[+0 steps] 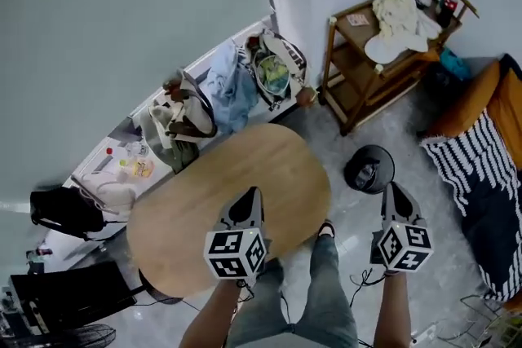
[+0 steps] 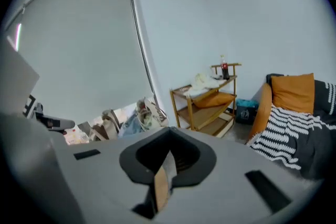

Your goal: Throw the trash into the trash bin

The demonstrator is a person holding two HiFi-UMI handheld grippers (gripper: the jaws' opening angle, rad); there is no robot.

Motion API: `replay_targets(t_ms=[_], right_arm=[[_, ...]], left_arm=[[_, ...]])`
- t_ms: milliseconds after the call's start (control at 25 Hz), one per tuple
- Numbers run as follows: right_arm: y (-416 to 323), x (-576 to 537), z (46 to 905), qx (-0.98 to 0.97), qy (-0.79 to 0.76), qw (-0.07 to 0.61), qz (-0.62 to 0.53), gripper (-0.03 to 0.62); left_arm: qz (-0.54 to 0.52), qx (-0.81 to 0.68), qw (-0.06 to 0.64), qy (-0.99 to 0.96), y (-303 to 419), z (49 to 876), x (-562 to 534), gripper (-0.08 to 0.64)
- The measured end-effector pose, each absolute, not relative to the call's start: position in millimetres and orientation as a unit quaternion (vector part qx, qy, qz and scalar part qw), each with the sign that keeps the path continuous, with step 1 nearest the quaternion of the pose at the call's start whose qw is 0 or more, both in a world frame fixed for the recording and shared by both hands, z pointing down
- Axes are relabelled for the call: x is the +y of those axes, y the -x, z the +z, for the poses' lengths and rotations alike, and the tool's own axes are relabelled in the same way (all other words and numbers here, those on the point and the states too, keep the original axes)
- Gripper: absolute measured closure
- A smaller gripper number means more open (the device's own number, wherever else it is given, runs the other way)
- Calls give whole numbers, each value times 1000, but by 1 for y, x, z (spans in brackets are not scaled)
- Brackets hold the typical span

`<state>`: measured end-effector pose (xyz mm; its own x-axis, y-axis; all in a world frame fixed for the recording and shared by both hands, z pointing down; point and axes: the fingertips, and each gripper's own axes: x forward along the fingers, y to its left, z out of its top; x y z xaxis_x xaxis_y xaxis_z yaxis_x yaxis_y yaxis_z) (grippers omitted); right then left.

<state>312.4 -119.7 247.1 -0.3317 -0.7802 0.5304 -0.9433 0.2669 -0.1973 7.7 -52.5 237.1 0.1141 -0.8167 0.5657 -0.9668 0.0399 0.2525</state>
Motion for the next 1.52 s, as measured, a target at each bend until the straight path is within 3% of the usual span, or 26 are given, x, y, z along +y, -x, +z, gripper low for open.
replay_targets(t_ms=[320, 560, 1520], right_arm=[[-324, -51, 43, -750, -647, 62, 123, 587], [-371, 7, -3, -676, -730, 30, 97, 586], [-394, 51, -10, -625, -775, 24, 88, 589]], left_arm=[[35, -668, 184, -720, 89, 68, -27, 548], [4, -628, 117, -769, 85, -14, -21, 546], [21, -607, 146, -781, 62, 4, -28, 546]])
